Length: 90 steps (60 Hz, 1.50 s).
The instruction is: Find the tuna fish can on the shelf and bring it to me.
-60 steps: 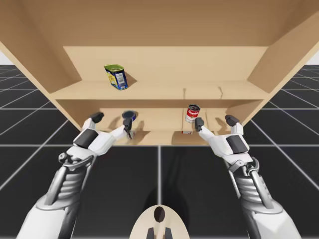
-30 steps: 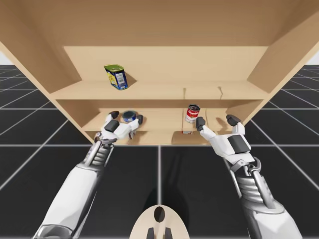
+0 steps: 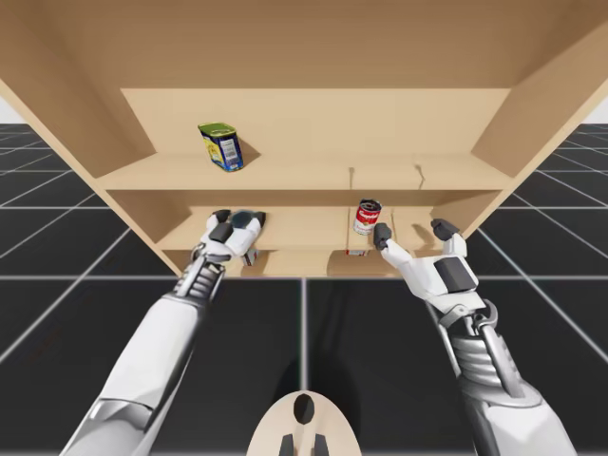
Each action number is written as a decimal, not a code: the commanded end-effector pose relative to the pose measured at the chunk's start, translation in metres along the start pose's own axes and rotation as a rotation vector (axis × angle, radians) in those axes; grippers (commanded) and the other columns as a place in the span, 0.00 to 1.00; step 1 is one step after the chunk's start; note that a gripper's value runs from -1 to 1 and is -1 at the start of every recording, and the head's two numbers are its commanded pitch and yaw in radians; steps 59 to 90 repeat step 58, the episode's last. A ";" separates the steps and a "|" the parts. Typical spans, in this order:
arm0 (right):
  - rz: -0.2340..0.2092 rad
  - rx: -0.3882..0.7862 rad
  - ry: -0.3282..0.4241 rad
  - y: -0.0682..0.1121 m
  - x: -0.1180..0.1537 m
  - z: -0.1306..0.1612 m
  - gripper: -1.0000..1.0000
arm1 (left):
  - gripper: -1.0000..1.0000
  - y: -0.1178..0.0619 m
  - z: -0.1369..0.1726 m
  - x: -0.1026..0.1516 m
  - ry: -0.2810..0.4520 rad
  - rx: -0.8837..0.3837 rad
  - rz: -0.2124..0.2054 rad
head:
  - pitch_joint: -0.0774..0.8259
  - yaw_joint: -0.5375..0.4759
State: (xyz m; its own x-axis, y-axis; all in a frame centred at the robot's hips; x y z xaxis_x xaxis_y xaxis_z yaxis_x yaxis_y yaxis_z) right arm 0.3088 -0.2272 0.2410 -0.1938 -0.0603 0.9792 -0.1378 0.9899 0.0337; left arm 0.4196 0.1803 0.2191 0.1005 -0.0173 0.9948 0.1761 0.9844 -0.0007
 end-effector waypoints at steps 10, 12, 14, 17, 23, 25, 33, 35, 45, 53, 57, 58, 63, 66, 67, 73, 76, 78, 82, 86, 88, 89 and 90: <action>-0.010 0.001 0.001 0.003 -0.001 0.000 0.00 | 1.00 -0.027 0.016 -0.007 0.018 -0.049 0.024 | 0.57 0.77; -0.011 0.001 0.002 0.002 -0.001 0.000 0.00 | 1.00 -0.027 0.017 -0.006 0.014 -0.052 0.022 | 0.57 0.77; -0.012 0.002 0.002 0.003 -0.001 0.000 0.00 | 1.00 -0.027 0.020 -0.002 0.000 -0.058 0.020 | 0.57 0.77; -0.013 0.002 0.003 0.003 -0.001 0.000 0.00 | 1.00 -0.026 0.023 0.006 -0.026 -0.055 0.012 | 0.56 0.77; -0.014 0.002 0.002 0.003 -0.001 0.000 0.00 | 1.00 -0.025 0.035 0.027 -0.085 -0.068 0.020 | 0.56 0.78; -0.014 0.001 0.002 0.003 -0.001 0.000 0.00 | 1.00 -0.025 0.038 0.031 -0.099 -0.070 0.016 | 0.56 0.78; -0.013 0.002 0.000 0.003 0.000 0.001 0.00 | 1.00 -0.028 0.059 0.048 -0.161 -0.075 -0.010 | 0.55 0.78; -0.012 0.001 0.001 0.003 -0.001 0.001 0.00 | 1.00 -0.029 0.065 0.051 -0.174 -0.077 -0.020 | 0.55 0.78; -0.017 0.002 0.005 0.003 0.000 0.001 0.00 | 1.00 -0.029 0.090 0.051 -0.168 -0.065 -0.047 | 0.55 0.78; -0.077 0.037 0.024 0.002 0.001 0.002 0.00 | 1.00 -0.023 0.119 0.044 -0.147 -0.060 -0.050 | 0.55 0.77; -0.081 0.038 0.023 0.002 0.001 0.003 0.00 | 1.00 -0.018 0.140 0.040 -0.141 -0.058 -0.076 | 0.55 0.77; -0.084 0.042 0.021 0.002 0.000 0.003 0.00 | 1.00 -0.015 0.149 0.040 -0.140 -0.061 -0.087 | 0.55 0.77; -0.084 0.042 0.021 0.002 0.000 0.003 0.00 | 1.00 -0.015 0.149 0.040 -0.140 -0.061 -0.087 | 0.55 0.77; -0.084 0.042 0.021 0.002 0.000 0.003 0.00 | 1.00 -0.015 0.149 0.040 -0.140 -0.061 -0.087 | 0.55 0.77; -0.084 0.042 0.021 0.002 0.000 0.003 0.00 | 1.00 -0.015 0.149 0.040 -0.140 -0.061 -0.087 | 0.55 0.77; -0.084 0.042 0.021 0.002 0.000 0.003 0.00 | 1.00 -0.015 0.149 0.040 -0.140 -0.061 -0.087 | 0.55 0.77; -0.084 0.042 0.021 0.002 0.000 0.003 0.00 | 1.00 -0.015 0.149 0.040 -0.140 -0.061 -0.087 | 0.55 0.77; -0.084 0.042 0.021 0.002 0.000 0.003 0.00 | 1.00 -0.015 0.149 0.040 -0.140 -0.061 -0.087 | 0.55 0.77; -0.084 0.042 0.021 0.002 0.000 0.003 0.00 | 1.00 -0.015 0.149 0.040 -0.140 -0.061 -0.087 | 0.55 0.77; -0.084 0.042 0.021 0.002 0.000 0.003 0.00 | 1.00 -0.015 0.149 0.040 -0.140 -0.061 -0.087 | 0.55 0.77; -0.084 0.042 0.021 0.002 0.000 0.003 0.00 | 1.00 -0.015 0.149 0.040 -0.140 -0.061 -0.087 | 0.55 0.77; -0.084 0.042 0.021 0.002 0.000 0.003 0.00 | 1.00 -0.015 0.149 0.040 -0.140 -0.061 -0.087 | 0.55 0.77; -0.084 0.042 0.021 0.002 0.000 0.003 0.00 | 1.00 -0.015 0.149 0.040 -0.140 -0.061 -0.087 | 0.55 0.77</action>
